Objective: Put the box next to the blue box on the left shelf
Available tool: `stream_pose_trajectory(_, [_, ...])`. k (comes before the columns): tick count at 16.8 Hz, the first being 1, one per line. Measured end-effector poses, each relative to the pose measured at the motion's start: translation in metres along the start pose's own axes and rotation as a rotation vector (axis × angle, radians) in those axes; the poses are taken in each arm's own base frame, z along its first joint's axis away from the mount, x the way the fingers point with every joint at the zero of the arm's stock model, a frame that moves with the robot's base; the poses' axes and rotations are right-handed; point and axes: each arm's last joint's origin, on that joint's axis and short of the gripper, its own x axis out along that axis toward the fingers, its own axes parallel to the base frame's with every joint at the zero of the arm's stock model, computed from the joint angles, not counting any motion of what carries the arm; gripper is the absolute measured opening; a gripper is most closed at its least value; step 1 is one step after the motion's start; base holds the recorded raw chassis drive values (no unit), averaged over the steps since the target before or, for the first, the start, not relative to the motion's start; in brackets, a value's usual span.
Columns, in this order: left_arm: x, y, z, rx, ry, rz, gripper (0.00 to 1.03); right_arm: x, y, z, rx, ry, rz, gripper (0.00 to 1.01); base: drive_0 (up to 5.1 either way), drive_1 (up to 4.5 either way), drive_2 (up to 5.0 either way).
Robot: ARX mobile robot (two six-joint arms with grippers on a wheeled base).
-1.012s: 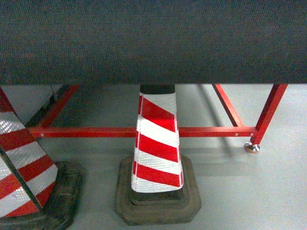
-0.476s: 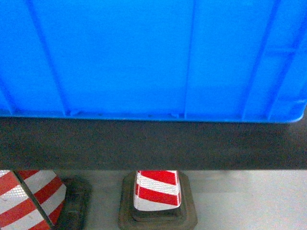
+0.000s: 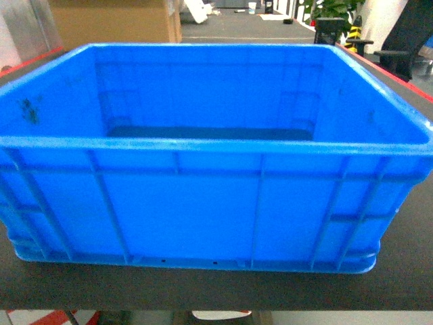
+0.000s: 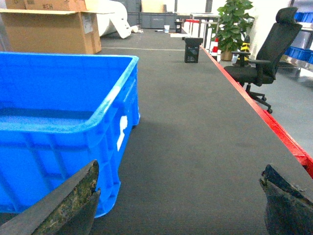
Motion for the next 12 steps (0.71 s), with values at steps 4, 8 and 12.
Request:
stream_pose_trajectory(4, [0.0, 0.0, -0.0001, 0.0, 0.001, 0.002, 0.98, 0.0, 0.0, -0.0004, 0.0, 0.005, -0.001, 0.98, 0.0, 0.0, 0.0])
stream_pose_trajectory(8, [0.0, 0.0, 0.0002, 0.0, -0.002, 0.0, 0.98, 0.0, 0.0, 0.0, 0.0, 0.0, -0.001, 0.98, 0.0, 0.0, 0.0])
stream_pose_trajectory(12, [0.0, 0.0, -0.0001, 0.0, 0.001, 0.0, 0.98, 0.0, 0.0, -0.0003, 0.0, 0.003, 0.0, 0.98, 0.0, 0.0, 0.0])
